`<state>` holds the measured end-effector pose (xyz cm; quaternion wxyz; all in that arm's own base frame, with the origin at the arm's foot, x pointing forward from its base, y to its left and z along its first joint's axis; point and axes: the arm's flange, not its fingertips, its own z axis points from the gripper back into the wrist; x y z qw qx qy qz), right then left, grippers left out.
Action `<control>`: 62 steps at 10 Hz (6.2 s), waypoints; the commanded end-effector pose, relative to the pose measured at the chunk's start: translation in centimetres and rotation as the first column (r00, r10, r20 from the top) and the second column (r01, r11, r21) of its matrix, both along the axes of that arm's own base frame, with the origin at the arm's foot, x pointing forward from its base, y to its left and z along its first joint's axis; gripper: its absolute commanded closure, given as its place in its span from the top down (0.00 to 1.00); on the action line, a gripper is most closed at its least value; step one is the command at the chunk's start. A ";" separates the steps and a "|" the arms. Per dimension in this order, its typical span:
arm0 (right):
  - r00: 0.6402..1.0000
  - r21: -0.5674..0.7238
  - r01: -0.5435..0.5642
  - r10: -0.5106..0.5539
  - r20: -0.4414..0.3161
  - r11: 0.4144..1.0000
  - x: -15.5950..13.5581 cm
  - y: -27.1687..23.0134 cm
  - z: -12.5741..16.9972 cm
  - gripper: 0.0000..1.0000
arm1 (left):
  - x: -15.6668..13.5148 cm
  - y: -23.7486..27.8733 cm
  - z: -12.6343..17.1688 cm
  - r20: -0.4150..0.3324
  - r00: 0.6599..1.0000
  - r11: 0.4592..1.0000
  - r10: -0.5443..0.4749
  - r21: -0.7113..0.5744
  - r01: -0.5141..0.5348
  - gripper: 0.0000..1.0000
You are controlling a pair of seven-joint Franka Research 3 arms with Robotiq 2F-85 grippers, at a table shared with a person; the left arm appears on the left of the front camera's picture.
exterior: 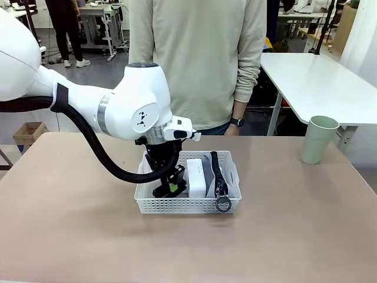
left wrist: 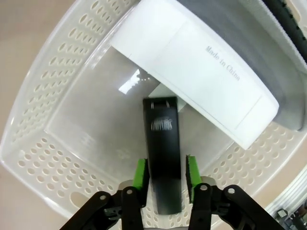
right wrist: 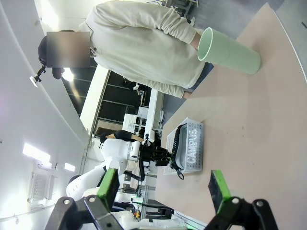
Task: Efficiently arrange items inside the basket to fit them all.
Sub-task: Pick up the Stapler and place it inside the Organizing basket, then pick up the Reusable plastic cup and place it inside the Organizing basket.
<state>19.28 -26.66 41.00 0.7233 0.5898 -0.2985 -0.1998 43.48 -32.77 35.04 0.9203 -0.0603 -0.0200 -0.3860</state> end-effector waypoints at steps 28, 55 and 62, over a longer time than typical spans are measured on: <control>0.999 -0.004 0.007 -0.007 0.036 1.000 0.1 0.2 0.0 1.00 | -11.6 51.2 6.4 -0.496 0.602 0.297 0.625 -0.563 -0.772 1.00; 0.668 -0.932 0.144 0.662 0.339 0.332 25.0 6.6 -16.5 1.00 | -11.6 51.2 6.4 -0.496 0.602 0.297 0.625 -0.563 -0.772 1.00; 0.682 -0.884 0.188 0.591 0.432 0.429 29.3 8.1 -18.1 1.00 | -11.6 51.2 6.4 -0.496 0.602 0.297 0.625 -0.563 -0.772 1.00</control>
